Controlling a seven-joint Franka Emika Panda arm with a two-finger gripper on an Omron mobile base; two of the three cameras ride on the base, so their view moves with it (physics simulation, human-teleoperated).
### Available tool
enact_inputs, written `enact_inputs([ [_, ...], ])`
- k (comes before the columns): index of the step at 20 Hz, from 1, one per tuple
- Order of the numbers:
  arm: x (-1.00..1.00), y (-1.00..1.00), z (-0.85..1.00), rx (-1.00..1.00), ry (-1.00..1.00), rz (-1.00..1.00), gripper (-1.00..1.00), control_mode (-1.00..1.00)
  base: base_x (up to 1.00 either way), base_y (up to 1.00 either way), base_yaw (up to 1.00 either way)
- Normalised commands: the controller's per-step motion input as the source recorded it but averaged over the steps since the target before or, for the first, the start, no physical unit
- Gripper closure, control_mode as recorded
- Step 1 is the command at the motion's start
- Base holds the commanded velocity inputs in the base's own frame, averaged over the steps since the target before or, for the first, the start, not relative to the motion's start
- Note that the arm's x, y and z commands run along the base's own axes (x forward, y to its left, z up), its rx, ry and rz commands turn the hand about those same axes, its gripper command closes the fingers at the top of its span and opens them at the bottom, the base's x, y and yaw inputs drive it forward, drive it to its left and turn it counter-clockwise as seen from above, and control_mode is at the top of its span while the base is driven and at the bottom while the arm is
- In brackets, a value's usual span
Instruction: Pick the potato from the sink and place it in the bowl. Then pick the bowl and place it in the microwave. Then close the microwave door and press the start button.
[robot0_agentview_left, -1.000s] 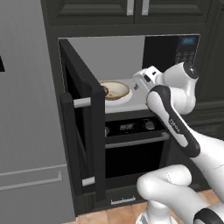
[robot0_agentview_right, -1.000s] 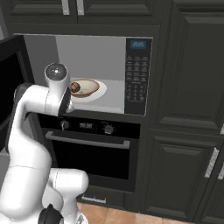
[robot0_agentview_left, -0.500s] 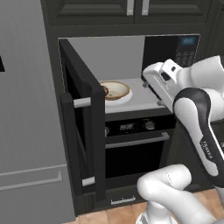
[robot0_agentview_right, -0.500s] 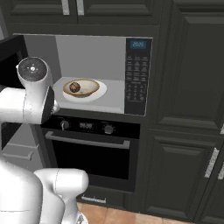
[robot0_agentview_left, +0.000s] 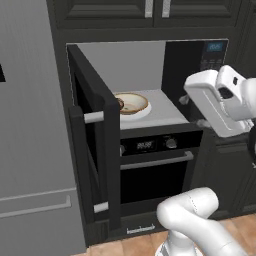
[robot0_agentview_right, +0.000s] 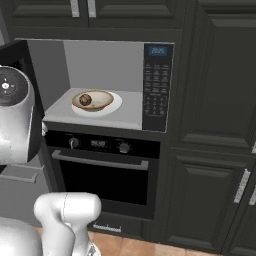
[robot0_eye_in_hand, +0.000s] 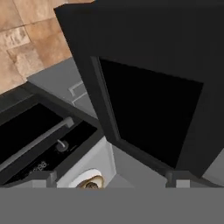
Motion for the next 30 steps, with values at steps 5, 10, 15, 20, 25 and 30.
enact_inputs([
  [5, -1.0, 0.26, 0.36, -0.04, -0.12, 0.16, -1.0, -1.0, 0.0, 0.0, 0.0],
  [10, -1.0, 0.43, 0.03, -0.14, -0.15, 0.16, -1.0, -1.0, 0.0, 0.0, 0.0],
  [15, -0.82, 0.41, -0.02, -0.19, -0.09, 0.15, -1.0, -1.0, 0.0, 0.0, 0.0],
  [20, -0.14, 0.64, -0.25, -0.26, 0.0, 0.04, -1.0, -1.0, 0.0, 0.0, 0.0],
  [25, -0.16, 0.66, -0.21, -0.24, 0.0, 0.01, -1.0, -1.0, 0.0, 0.0, 0.0],
  [30, -0.23, 0.73, -0.13, -0.25, 0.0, 0.0, -1.0, -1.0, 0.0, 0.0, 0.0],
])
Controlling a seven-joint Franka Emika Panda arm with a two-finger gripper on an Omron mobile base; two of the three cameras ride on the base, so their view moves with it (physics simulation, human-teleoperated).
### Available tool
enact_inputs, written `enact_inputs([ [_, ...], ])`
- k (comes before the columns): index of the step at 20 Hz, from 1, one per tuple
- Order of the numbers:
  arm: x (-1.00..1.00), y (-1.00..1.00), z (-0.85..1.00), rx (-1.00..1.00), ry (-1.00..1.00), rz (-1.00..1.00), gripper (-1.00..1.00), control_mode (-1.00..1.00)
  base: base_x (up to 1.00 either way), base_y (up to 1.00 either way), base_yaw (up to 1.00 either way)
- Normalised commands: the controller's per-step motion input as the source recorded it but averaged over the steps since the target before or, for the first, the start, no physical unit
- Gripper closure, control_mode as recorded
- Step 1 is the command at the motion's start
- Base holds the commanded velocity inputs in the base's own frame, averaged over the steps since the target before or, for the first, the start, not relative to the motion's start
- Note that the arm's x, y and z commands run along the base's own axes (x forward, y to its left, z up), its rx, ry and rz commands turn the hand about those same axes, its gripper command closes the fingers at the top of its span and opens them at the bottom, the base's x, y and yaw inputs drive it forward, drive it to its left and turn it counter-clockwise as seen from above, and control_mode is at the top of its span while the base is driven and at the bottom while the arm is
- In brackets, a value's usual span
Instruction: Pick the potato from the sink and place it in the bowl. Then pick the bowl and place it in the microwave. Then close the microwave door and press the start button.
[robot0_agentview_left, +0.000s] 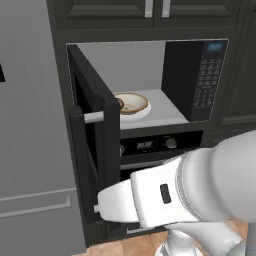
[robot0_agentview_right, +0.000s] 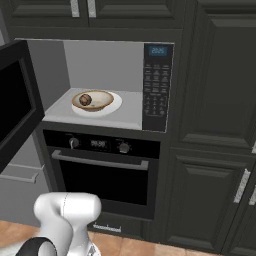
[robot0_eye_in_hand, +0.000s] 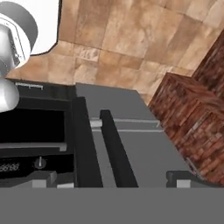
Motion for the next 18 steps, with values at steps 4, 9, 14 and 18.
enact_inputs([
  [4, 0.08, 0.78, -0.09, -0.29, -0.02, 0.0, -1.0, -1.0, 0.0, 0.0, 0.0],
  [9, 0.39, 0.66, -0.14, -0.3, -0.07, 0.0, -1.0, -1.0, 0.0, 0.0, 0.0],
  [14, 0.53, 0.52, -0.51, -0.34, -0.13, 0.08, -1.0, -1.0, 0.0, 0.0, 0.0],
  [18, 0.39, 0.21, -0.76, -0.38, -0.2, 0.17, -1.0, -1.0, 0.0, 0.0, 0.0],
])
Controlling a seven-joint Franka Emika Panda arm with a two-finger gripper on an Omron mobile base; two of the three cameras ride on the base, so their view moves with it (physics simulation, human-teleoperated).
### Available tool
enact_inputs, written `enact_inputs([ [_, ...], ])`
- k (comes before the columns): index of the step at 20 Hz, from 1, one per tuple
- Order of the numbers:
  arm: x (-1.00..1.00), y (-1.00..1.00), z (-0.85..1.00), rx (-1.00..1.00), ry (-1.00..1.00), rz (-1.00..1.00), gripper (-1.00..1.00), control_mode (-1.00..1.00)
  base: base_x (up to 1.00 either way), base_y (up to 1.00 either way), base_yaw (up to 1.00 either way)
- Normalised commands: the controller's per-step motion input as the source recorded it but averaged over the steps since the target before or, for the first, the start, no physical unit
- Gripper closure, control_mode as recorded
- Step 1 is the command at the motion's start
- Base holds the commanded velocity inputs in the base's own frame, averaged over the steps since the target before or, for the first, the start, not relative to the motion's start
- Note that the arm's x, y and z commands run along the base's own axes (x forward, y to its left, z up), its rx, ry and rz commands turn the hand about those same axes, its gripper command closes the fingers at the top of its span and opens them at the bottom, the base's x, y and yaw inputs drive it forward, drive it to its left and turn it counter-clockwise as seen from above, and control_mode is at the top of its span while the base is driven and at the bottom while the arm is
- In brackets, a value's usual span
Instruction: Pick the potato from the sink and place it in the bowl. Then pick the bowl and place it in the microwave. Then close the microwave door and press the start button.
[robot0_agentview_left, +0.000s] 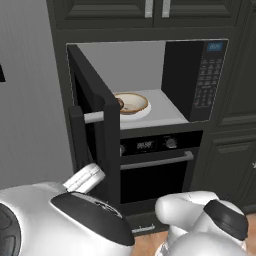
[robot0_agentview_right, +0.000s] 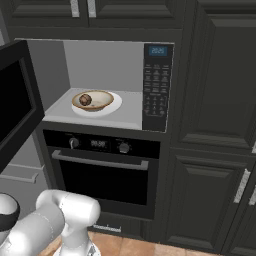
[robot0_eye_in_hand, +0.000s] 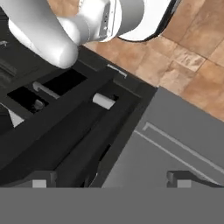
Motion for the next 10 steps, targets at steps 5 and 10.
enact_inputs([
  [5, 0.58, 0.05, -0.69, -0.35, -0.18, 0.18, -1.0, -1.0, 0.0, 0.0, 0.0],
  [10, 0.92, 0.01, -0.43, -0.25, -0.09, 0.16, -1.0, -1.0, 0.0, 0.0, 0.0],
])
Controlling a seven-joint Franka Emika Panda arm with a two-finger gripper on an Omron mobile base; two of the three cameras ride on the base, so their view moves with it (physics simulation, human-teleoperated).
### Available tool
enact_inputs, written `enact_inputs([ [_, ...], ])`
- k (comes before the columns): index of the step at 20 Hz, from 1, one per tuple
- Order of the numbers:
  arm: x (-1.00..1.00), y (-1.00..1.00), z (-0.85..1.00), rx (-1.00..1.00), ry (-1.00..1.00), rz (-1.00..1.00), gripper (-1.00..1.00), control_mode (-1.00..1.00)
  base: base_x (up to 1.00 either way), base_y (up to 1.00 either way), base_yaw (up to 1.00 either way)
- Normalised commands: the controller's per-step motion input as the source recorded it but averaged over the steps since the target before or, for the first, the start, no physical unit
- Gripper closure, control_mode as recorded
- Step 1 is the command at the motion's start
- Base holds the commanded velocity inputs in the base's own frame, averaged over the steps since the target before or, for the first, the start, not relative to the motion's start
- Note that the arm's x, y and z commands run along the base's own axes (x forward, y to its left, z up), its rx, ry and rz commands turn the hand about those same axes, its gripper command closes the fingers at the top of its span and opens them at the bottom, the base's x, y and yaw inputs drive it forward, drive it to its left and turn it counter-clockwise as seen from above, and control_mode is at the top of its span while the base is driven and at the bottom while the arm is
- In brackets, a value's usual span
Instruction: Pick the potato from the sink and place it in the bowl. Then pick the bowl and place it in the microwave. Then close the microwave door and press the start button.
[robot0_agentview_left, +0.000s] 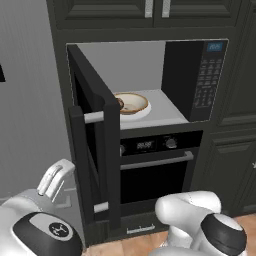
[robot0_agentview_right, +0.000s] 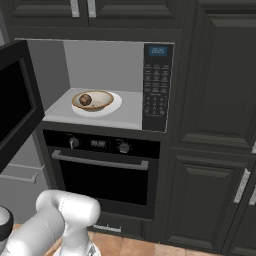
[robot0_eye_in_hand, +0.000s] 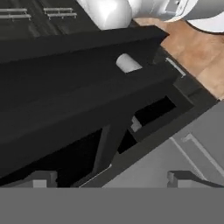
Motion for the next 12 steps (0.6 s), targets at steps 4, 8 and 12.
enact_inputs([
  [4, 0.77, 0.0, -0.85, -0.27, -0.01, 0.18, -1.0, -1.0, 0.0, 0.0, 0.0],
  [8, 0.51, 0.0, -0.65, -0.22, -0.04, 0.18, -1.0, -1.0, 0.0, 0.0, 0.0],
  [12, 0.26, -0.51, -0.01, -0.05, -0.08, 0.14, -1.0, -1.0, 0.0, 0.0, 0.0],
])
